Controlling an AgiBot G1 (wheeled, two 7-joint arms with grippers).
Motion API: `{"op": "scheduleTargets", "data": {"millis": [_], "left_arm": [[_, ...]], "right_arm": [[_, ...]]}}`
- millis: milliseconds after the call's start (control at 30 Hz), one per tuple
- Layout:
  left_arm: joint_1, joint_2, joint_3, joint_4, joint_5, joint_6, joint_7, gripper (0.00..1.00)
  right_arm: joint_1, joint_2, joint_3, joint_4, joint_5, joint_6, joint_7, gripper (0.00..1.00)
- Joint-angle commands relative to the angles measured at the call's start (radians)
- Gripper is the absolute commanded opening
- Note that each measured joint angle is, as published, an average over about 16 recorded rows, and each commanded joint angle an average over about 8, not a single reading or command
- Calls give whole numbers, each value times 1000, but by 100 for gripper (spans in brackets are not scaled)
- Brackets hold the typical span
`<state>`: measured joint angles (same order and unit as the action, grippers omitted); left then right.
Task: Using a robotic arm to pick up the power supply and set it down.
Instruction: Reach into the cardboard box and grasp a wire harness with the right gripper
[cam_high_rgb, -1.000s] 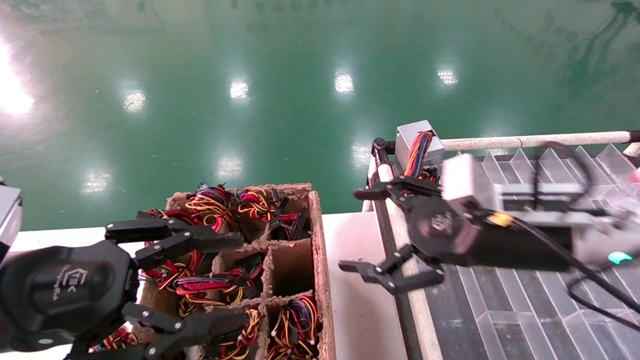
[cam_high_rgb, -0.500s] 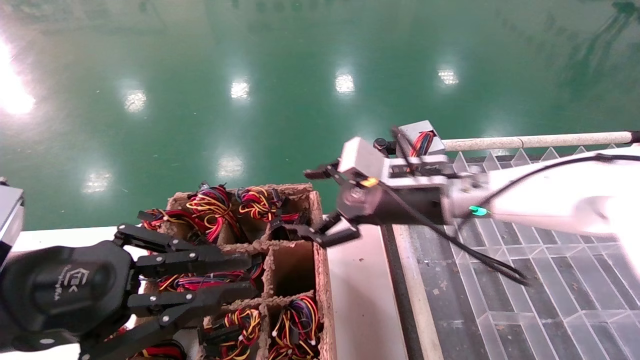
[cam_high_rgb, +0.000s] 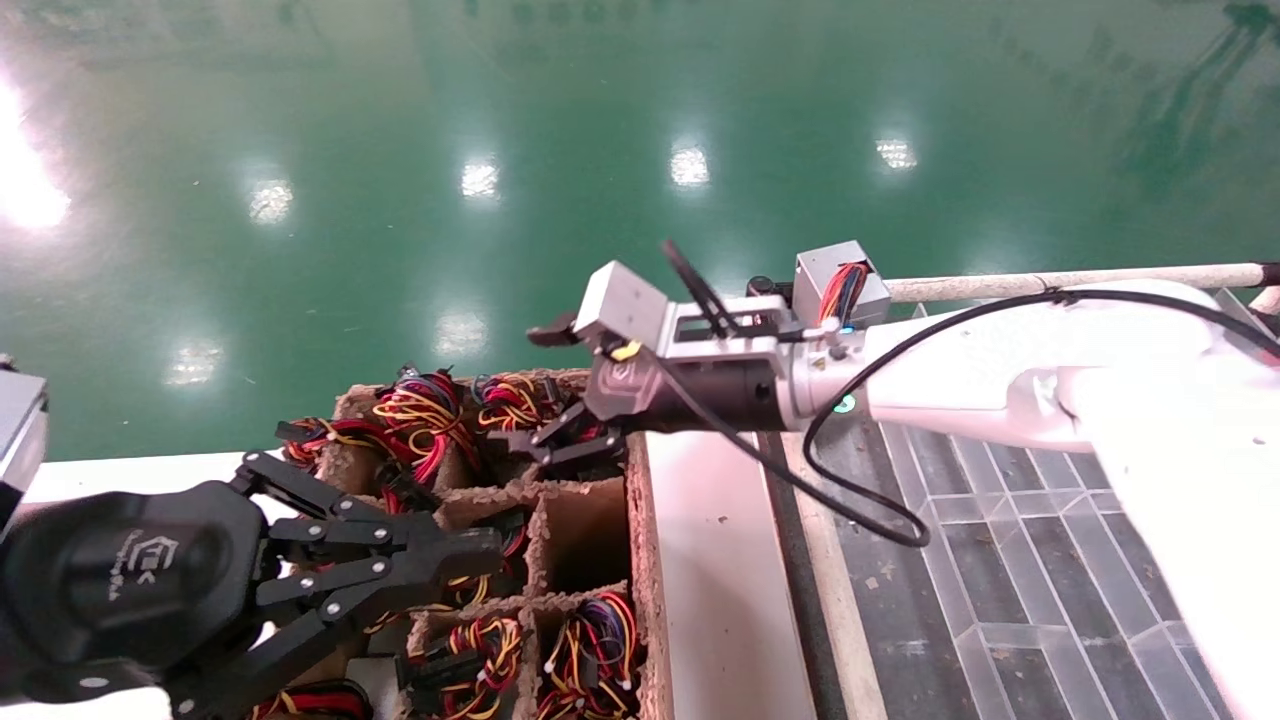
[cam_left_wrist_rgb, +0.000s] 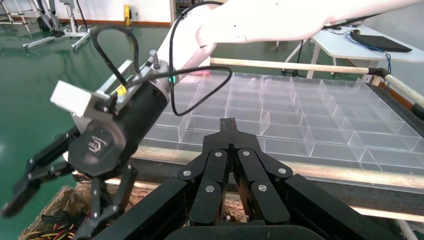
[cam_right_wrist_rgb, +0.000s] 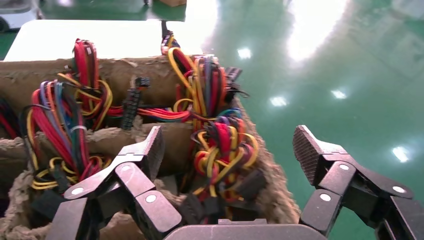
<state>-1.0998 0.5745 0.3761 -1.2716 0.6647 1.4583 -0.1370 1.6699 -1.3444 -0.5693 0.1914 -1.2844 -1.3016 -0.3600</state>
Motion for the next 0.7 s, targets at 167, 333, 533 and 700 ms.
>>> {"op": "scheduleTargets", "data": {"millis": [167, 333, 533, 700], "left_arm": [[0, 0, 0, 0, 0, 0, 0, 0], [0, 0, 0, 0, 0, 0, 0, 0], [0, 0, 0, 0, 0, 0, 0, 0], [0, 0, 0, 0, 0, 0, 0, 0]], "right_arm": [[-13, -15, -19, 7, 8, 10, -7, 0], [-22, -15, -38, 27, 22, 18, 0, 0], [-32, -15, -69, 47, 34, 36, 2, 0], [-40, -15, -93, 58, 46, 67, -2, 0]]}}
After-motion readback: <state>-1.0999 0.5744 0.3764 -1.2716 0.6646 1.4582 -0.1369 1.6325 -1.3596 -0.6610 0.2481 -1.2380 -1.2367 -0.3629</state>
